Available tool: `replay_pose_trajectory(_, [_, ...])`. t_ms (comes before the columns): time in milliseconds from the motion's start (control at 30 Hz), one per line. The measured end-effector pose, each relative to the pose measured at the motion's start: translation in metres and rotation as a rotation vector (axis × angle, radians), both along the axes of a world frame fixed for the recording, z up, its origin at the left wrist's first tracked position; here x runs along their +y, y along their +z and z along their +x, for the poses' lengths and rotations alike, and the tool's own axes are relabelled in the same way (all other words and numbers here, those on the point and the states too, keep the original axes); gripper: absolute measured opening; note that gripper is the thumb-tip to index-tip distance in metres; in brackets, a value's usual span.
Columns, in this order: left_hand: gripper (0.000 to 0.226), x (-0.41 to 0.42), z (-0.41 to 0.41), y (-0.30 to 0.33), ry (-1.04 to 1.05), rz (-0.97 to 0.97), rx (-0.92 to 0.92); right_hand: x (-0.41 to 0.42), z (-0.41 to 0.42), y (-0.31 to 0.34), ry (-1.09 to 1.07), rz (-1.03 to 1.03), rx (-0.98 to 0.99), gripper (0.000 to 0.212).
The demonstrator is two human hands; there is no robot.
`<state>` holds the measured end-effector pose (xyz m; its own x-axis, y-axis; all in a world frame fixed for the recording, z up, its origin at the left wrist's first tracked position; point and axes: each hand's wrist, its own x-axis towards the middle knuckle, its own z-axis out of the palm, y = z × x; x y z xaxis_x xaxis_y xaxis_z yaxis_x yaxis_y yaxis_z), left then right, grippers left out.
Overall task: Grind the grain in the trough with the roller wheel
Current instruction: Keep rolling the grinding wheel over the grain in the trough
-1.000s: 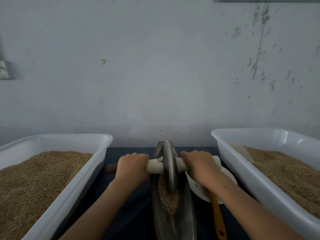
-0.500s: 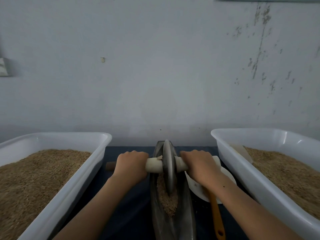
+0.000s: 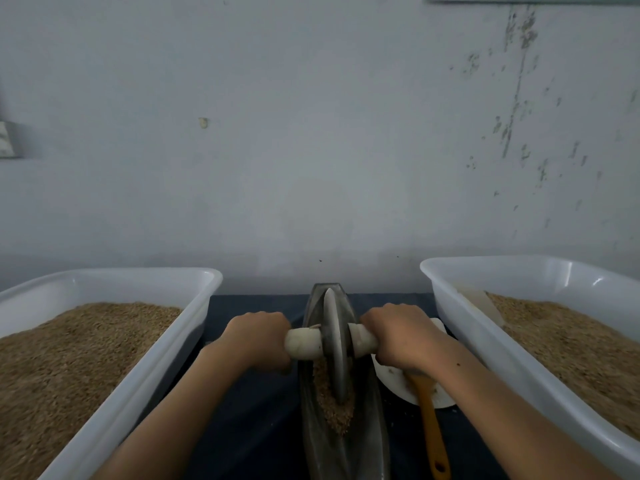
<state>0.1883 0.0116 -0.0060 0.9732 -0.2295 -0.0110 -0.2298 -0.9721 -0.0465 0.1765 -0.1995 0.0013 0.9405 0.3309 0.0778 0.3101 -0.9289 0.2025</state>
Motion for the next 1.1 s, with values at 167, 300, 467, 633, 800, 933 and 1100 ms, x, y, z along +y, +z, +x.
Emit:
replay_pose_trajectory(167, [0.022,-0.011,-0.001,-0.009,0.048,0.043,-0.336,-0.001,0.004,-0.012,-0.022,0.137,-0.162,0.018])
replay_pose_trajectory(300, [0.018,-0.009,-0.002,-0.014,0.040,-0.011,-0.406,0.000,0.003,-0.015,-0.016,0.146,-0.192,0.018])
replay_pose_trajectory(467, [0.029,-0.005,-0.002,-0.004,0.009,0.047,-0.182,-0.001,0.001,-0.001,0.004,0.029,-0.028,0.026])
replay_pose_trajectory(633, [0.042,0.000,-0.001,0.001,0.014,0.031,0.028,-0.004,0.001,0.005,0.048,0.015,0.125,0.018])
replay_pose_trajectory(800, [0.026,-0.005,0.002,-0.006,0.016,0.021,-0.235,-0.002,0.006,-0.006,0.001,0.080,-0.055,0.023])
replay_pose_trajectory(933, [0.020,-0.004,0.003,-0.016,0.006,-0.019,-0.432,-0.002,0.006,-0.018,0.025,0.110,-0.248,0.024])
replay_pose_trajectory(1100, [0.026,-0.003,0.004,-0.013,0.000,0.042,-0.326,-0.005,0.003,-0.014,0.045,0.085,-0.181,0.022])
